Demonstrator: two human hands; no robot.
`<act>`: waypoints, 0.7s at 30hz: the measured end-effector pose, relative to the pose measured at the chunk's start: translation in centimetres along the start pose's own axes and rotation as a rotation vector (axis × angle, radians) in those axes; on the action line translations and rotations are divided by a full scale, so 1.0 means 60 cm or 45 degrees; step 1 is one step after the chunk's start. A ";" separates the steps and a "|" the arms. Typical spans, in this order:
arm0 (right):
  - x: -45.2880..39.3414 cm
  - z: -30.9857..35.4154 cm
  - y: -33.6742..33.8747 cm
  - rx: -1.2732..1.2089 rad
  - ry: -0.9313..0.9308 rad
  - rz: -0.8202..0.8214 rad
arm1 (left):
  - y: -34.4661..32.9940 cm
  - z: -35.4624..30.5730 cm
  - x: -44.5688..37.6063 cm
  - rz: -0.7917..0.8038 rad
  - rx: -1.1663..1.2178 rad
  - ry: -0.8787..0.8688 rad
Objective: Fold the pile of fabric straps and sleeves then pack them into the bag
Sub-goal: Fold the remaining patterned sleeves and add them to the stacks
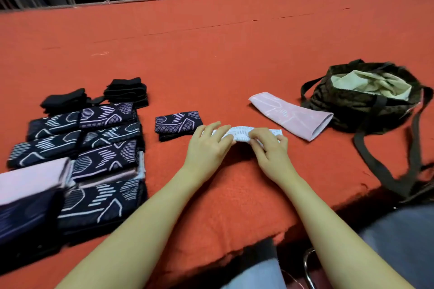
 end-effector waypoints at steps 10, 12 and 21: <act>0.042 0.005 0.013 0.390 -0.168 -0.144 | -0.015 0.035 0.105 0.324 0.041 0.530; 0.043 -0.007 0.014 0.464 -0.269 -0.185 | -0.022 0.053 0.103 0.420 -0.102 0.685; 0.046 -0.028 -0.022 0.808 -0.498 0.045 | -0.031 0.059 0.123 0.527 -0.170 0.967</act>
Point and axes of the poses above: each hand's wrist, its own x-axis away from the middle knuckle, its own y-axis out of the back of the hand, z = x × y, the point moved 8 cm from there along -x, towards the middle knuckle, and after that the axes turned 5 degrees about -y, right-handed, at the moved point
